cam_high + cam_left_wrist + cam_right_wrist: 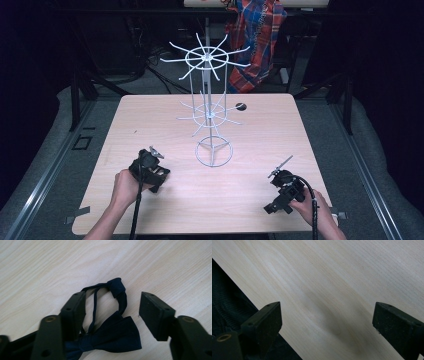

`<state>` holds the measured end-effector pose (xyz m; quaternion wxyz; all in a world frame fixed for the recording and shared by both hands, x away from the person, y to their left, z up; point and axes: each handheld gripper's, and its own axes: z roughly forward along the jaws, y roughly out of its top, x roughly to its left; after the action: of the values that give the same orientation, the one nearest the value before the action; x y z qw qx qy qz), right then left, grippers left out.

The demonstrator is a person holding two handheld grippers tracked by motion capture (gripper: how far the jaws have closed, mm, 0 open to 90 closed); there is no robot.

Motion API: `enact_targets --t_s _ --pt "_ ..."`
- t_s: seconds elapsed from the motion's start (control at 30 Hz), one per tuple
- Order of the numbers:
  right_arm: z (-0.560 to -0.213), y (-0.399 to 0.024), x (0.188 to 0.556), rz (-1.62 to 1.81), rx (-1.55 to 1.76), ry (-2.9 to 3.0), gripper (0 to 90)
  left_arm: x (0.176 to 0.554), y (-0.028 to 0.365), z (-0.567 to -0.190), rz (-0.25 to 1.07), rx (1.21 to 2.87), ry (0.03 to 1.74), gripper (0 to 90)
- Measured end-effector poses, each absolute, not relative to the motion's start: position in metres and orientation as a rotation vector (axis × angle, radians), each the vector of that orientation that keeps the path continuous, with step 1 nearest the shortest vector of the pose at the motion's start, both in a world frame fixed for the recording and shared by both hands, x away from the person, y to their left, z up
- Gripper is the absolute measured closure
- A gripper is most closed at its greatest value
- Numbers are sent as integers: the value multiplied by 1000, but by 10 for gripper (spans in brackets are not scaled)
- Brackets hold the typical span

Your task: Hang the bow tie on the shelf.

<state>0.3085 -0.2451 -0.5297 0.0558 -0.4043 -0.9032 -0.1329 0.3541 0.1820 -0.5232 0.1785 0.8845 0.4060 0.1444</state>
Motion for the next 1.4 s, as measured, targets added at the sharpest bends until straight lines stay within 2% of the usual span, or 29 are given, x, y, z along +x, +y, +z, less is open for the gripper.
enact_targets --t_s 0.2,0.37,0.63,0.9,1.2,1.4 --pt "-529 -246 309 -390 -1208 -2740 85 358 176 -529 376 2529 1135 541" --pt "-529 -245 308 -395 -1223 -2745 88 362 173 -535 373 2550 1142 570" --pt "-529 -245 307 -404 -1232 -2747 88 369 166 -546 347 2624 1165 673" --pt "-528 -244 307 -419 -1237 -2746 89 367 170 -548 356 2639 1152 850" --pt "-528 -244 307 -440 -1244 -2734 89 366 179 -539 347 2578 1143 878" --pt "-528 -245 306 -448 -1242 -2732 89 361 196 -513 299 2361 1147 880"
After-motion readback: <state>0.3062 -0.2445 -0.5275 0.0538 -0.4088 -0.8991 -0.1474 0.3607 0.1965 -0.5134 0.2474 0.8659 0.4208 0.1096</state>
